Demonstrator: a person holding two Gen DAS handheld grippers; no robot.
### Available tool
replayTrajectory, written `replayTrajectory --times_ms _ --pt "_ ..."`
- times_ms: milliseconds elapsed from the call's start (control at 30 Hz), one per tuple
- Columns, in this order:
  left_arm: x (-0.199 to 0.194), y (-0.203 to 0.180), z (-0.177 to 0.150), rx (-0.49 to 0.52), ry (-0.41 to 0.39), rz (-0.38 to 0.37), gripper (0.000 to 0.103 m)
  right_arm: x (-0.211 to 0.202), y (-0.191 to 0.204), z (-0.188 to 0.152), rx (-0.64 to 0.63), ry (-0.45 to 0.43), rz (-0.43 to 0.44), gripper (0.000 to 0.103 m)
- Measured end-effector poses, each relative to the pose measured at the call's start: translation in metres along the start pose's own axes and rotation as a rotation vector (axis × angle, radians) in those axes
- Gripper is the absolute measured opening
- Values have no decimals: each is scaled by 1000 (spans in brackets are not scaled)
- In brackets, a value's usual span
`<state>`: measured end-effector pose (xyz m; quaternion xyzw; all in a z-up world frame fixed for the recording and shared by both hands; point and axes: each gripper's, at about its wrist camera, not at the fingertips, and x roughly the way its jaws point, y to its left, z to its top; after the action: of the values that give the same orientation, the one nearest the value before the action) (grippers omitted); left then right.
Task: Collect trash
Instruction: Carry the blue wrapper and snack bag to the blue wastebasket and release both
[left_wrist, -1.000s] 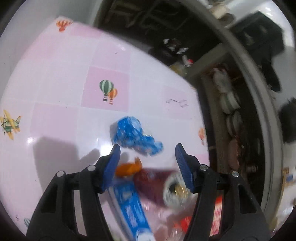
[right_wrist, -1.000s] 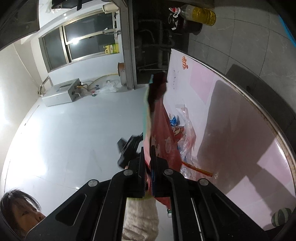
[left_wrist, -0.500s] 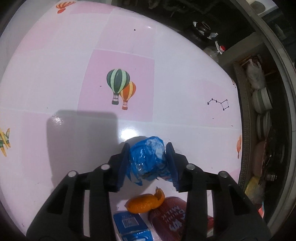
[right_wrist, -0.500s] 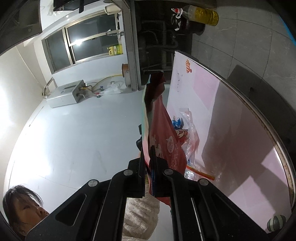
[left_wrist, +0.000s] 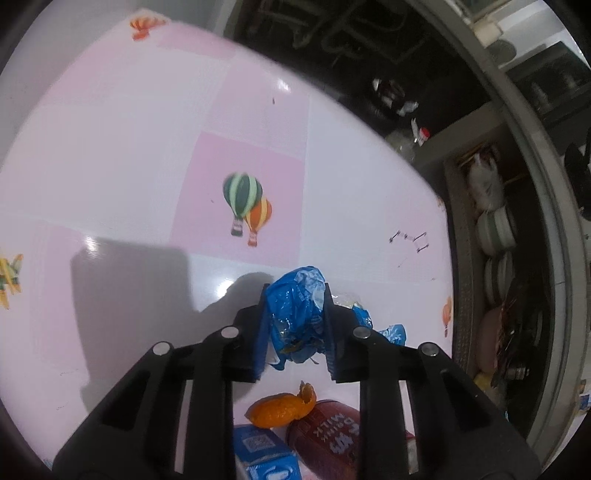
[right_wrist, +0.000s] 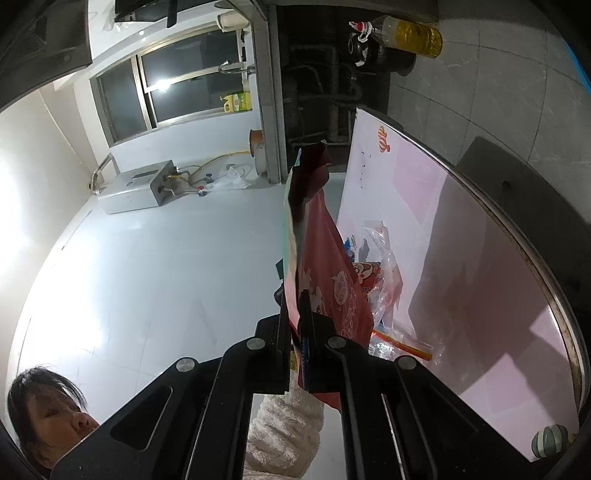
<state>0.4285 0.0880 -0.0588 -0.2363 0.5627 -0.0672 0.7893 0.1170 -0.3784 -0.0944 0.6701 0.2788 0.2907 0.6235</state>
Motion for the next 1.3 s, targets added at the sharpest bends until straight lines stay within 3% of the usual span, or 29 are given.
replayTrajectory --times_ms 300,500,867,1300 --pt "-75 -3 -6 22 -192 -28 21 -14 8 -1 -26 -31 5 5" --pt "-124 -26 -20 116 -283 -62 21 -30 12 -2 -41 -67 16 5" --pt "-141 -107 -78 324 -204 -199 21 -62 10 2 -35 -126 33 5" --pt "-99 -218 -159 545 -25 -292 21 -115 -1 7 -8 -224 54 5"
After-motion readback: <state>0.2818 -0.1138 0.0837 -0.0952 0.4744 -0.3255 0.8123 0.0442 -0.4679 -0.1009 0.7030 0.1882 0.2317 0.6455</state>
